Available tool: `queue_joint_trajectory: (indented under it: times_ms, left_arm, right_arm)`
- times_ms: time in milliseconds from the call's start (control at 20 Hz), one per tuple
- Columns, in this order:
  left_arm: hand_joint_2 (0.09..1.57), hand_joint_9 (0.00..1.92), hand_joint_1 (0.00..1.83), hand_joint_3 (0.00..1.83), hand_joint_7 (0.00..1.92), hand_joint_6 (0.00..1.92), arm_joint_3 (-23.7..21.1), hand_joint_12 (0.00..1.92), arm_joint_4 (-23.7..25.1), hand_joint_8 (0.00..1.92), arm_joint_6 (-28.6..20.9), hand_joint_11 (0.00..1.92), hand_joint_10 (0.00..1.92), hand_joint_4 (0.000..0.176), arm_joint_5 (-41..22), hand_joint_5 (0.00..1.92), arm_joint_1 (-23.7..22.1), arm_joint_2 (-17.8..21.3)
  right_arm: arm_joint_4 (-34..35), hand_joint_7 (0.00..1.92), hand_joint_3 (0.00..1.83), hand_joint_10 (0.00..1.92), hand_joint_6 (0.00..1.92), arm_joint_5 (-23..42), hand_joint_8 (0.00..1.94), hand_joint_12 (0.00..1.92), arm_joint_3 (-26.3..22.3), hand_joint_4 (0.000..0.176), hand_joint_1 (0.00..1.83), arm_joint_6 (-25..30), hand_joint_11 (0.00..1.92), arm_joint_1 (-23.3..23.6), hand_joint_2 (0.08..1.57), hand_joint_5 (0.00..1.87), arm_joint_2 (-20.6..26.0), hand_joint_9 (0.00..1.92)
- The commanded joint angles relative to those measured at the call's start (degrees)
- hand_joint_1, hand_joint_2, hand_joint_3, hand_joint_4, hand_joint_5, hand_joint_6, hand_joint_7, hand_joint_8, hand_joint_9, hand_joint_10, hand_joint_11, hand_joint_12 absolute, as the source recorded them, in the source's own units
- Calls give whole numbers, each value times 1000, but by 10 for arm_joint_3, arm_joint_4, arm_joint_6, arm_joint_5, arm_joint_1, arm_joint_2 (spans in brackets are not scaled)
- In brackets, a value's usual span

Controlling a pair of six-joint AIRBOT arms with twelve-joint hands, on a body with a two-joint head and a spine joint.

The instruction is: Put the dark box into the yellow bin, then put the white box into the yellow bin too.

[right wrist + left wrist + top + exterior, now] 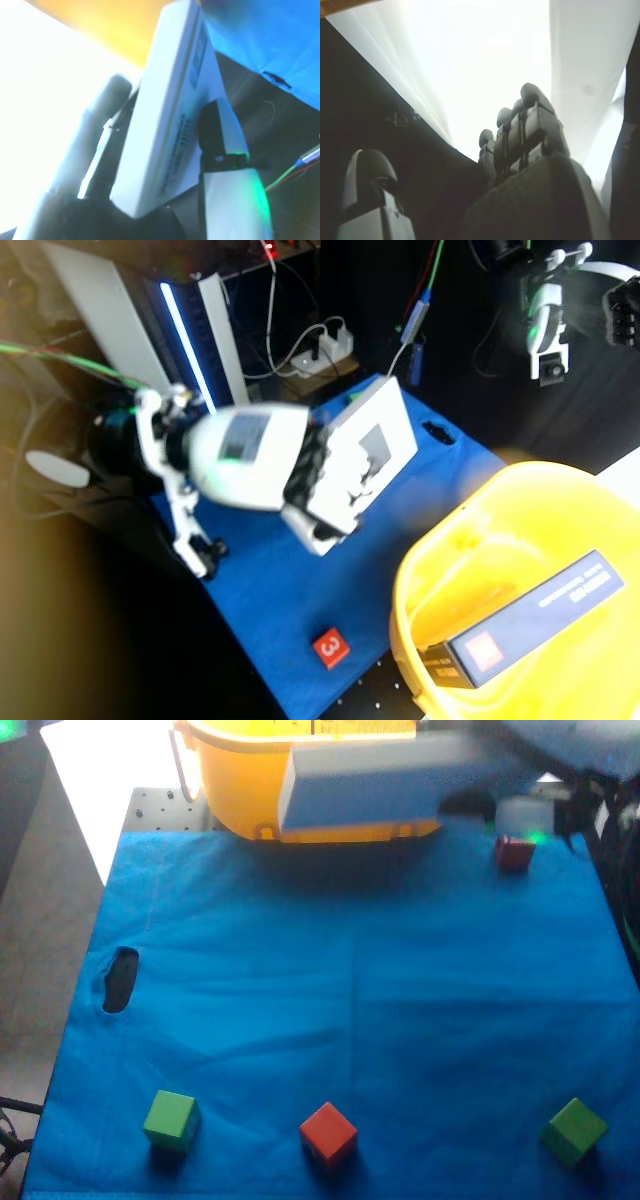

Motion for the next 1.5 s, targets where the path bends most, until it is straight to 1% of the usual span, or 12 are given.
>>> queue_joint_trajectory:
  times_ms: [0,200,400,500,600,700,800,850,900,1050,1150,1450]
  left_arm:
    - [935,73,870,3,131,0,0,158,-23,0,-3,0,0,176,-65,132,-5,-1]
    - [923,16,885,0,88,1,0,0,-19,6,-3,0,3,176,-69,97,-2,-9]
    - [968,0,898,14,16,0,-4,0,-17,0,-3,0,0,167,-80,7,6,-14]
    - [977,0,895,14,0,0,-9,0,-11,0,-3,0,0,169,-90,0,8,-13]
    - [985,0,818,13,0,0,-13,0,-4,0,-3,0,0,173,-98,0,8,-13]
    - [1033,0,821,10,0,0,-25,0,3,0,-3,0,0,145,-111,0,7,-10]
    - [1035,0,843,4,0,0,-31,0,10,0,-2,0,0,164,-119,0,6,-10]
    - [1023,0,850,0,0,0,-33,0,16,0,-2,0,0,172,-120,0,2,-11]
    - [1000,0,878,0,0,0,-35,0,18,0,-1,0,0,157,-124,0,0,-12]
    - [1016,0,798,0,0,0,-42,0,30,0,1,0,0,133,-141,0,-6,-19]
    - [1042,0,730,11,0,0,-44,0,33,0,3,0,0,121,-146,0,-9,-21]
    - [1025,5,735,0,17,0,-47,0,49,3,4,0,2,175,-165,0,-24,-32]
  right_arm:
    - [6,1136,0,787,795,70,917,1400,5,0,1268,0,857,12,1083,983,-2,1097]
    - [4,1128,1,791,699,70,965,1421,27,0,1277,0,798,44,1079,1018,-4,1093]
    - [4,1081,0,1290,775,70,1046,1714,43,0,1190,-3,923,64,1078,1067,-4,1063]
    - [4,1171,0,876,764,70,850,1393,47,0,1258,-17,967,75,1073,1009,-4,1166]
    - [4,1334,0,869,817,70,415,1399,48,0,1177,-27,1087,84,1074,1066,-3,1284]
    - [4,1134,0,1776,798,70,1403,1880,52,0,1175,-31,1152,99,1068,1081,1,1161]
    - [4,1131,1,1258,907,70,834,1676,56,0,1162,-31,974,104,1097,1015,2,1099]
    - [5,1228,1,1311,881,70,731,1721,58,0,1167,-31,1043,105,1090,1031,3,1159]
    - [5,1196,0,1021,746,70,823,1495,61,0,1260,-31,951,107,1071,1021,3,1123]
    - [5,1318,2,1083,860,69,393,1649,85,0,1168,-31,816,116,1084,1044,-5,1141]
    - [5,1210,0,1039,670,69,785,1550,94,0,1261,-31,933,121,1066,1057,-10,1151]
    - [3,1377,0,916,812,62,276,1514,129,0,1165,-31,1188,142,1074,1073,-44,1336]
